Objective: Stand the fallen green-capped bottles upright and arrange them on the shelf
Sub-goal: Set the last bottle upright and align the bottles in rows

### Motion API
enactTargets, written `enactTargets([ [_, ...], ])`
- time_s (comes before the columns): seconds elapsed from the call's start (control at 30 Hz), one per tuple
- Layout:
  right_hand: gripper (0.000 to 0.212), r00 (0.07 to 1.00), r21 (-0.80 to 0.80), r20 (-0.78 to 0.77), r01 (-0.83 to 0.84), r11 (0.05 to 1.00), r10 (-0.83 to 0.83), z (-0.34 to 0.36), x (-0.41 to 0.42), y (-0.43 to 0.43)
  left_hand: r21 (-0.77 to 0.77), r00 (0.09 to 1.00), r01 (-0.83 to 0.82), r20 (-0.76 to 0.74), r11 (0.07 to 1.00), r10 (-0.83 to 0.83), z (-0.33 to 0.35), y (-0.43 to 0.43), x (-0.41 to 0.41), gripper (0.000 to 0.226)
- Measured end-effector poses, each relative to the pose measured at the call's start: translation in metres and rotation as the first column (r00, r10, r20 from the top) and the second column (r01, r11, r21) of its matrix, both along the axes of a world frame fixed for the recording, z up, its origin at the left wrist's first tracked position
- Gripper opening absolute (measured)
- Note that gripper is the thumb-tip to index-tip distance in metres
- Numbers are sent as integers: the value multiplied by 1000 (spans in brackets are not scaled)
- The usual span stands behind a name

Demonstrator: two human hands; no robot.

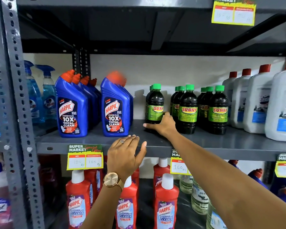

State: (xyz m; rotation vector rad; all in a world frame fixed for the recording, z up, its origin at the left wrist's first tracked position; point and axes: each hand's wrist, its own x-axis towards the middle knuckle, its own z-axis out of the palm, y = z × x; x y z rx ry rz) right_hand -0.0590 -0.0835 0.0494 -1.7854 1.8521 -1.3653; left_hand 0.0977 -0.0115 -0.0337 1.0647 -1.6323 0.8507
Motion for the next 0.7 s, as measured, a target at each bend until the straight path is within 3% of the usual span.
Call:
enactTargets([
  [0.03, 104, 1000, 0, 22, -7, 1000, 7, 0, 0, -1, 11, 1000, 3, -1, 1000, -3, 0, 1, 0, 42],
  [0.17, 69, 992, 23, 94, -83, 996, 80, 1, -5, 1, 62, 1000, 0, -8, 998, 1, 2, 4, -1, 44],
  [0.37, 91, 999, -5, 0, -35, 999, 35, 0, -2, 2, 129, 1000, -1, 3, 992, 1, 4, 8, -1, 44],
  [0.7, 83, 999, 44, -9, -49, 998, 49, 0, -2, 0, 220, 998, 15, -55, 975, -2, 6, 10, -4, 47],
])
